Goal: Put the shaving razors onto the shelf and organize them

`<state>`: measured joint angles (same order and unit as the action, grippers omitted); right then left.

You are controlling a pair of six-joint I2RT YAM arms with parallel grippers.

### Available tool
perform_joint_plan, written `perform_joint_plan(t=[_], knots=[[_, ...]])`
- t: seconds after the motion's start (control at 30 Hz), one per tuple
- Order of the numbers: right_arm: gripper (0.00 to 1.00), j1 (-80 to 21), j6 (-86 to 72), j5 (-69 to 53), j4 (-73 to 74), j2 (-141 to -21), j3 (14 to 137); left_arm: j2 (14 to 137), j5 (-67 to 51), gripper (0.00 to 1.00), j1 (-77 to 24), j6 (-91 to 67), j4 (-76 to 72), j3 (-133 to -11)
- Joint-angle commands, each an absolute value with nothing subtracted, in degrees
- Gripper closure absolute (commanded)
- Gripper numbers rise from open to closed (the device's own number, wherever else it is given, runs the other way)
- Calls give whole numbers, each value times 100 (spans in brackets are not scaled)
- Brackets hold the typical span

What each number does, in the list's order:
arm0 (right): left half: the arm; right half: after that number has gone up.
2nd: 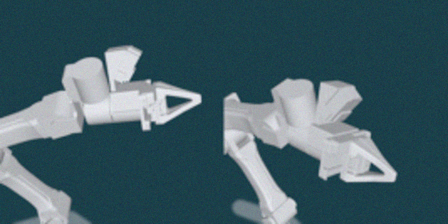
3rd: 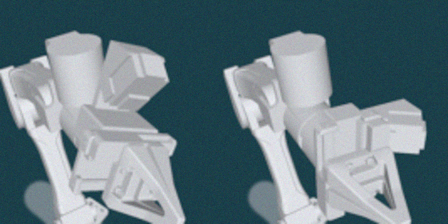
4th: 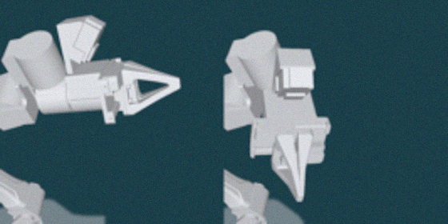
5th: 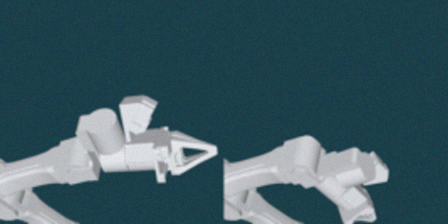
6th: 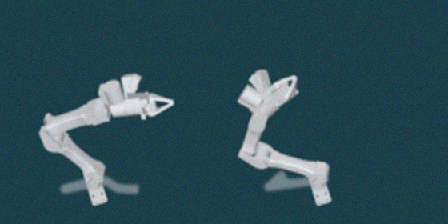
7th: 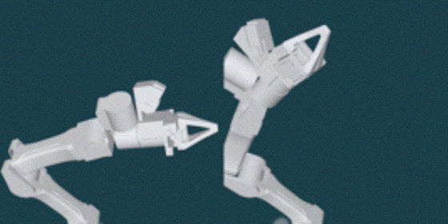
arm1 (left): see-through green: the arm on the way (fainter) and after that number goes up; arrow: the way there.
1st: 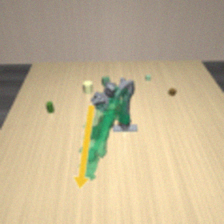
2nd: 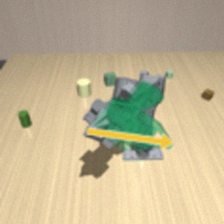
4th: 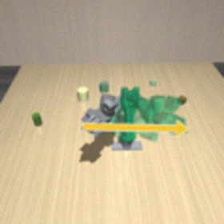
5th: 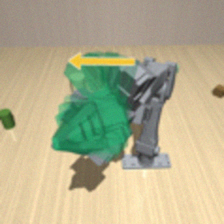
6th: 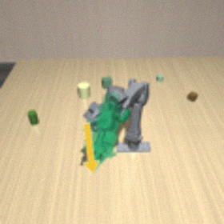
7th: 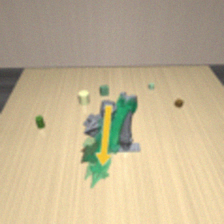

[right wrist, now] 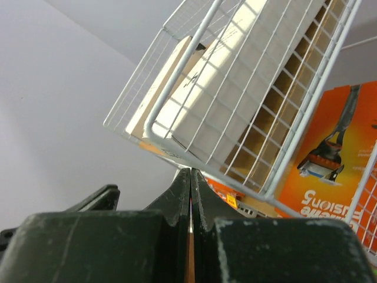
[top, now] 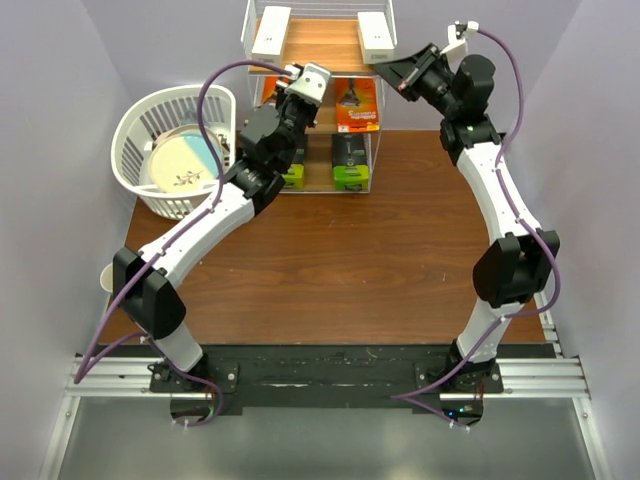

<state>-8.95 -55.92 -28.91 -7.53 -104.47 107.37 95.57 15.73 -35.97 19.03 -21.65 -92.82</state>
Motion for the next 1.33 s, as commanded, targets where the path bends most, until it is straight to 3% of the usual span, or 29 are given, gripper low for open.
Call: perform_joint_plan(t=[0.0, 0.27, 0.37, 0.4, 0.43, 0.47, 0.5, 0.53, 0.57, 0.6, 0.63, 0.67, 0.7, 1.0, 1.3], knots=[[100, -896, -5669, -2628, -686, -10600, 11101, 9238, 1670, 100, -3559, 1898, -2373, -9159], [100, -905, -5546, -2672, -562, -10292, 10662, 9255, 1696, 100, -3560, 1916, -2426, -9123], [94, -905, -5406, -2812, -633, -10082, 10425, 9246, 1731, 100, -3560, 1890, -2417, -9097], [86, -905, -5327, -2917, -676, -9994, 10206, 9185, 1749, 100, -3560, 1890, -2408, -9036], [69, -905, -5074, -2988, -746, -9793, 10082, 9150, 1740, 99, -3560, 1898, -2408, -8974], [45, -905, -4906, -3006, -756, -9687, 9951, 9097, 1740, 92, -3551, 1925, -2408, -8895], [35, -897, -4730, -3015, -730, -9581, 9688, 8984, 1723, 82, -3551, 1977, -2443, -8703], [17, -896, -4380, -2962, -503, -9354, 9555, 8913, 1705, 61, -3551, 2082, -2469, -8579], [1, -896, -4238, -2892, -336, -9256, 9441, 8843, 1705, 47, -3551, 2127, -2505, -8448], [1, -896, -4106, -2778, -177, -9150, 9248, 8694, 1592, 34, -3551, 2197, -2514, -8211], [1, -923, -3835, -2586, 120, -8949, 9133, 8614, 1504, 13, -3542, 2336, -2496, -8087], [1, -932, -3736, -2514, 193, -8852, 9019, 8544, 1407, 3, -3551, 2425, -2461, -7964], [1, -932, -3674, -2453, 272, -8755, 8835, 8386, 1171, 0, -3551, 2443, -2426, -7711], [1, -2056, -2224, -176, 4188, -8754, 9738, 7928, 475, 0, -3551, 1934, -1864, -6829], [1, -2065, -1758, -157, 4535, -8411, 9387, 8147, 369, 0, -3551, 1960, -1582, -6952]])
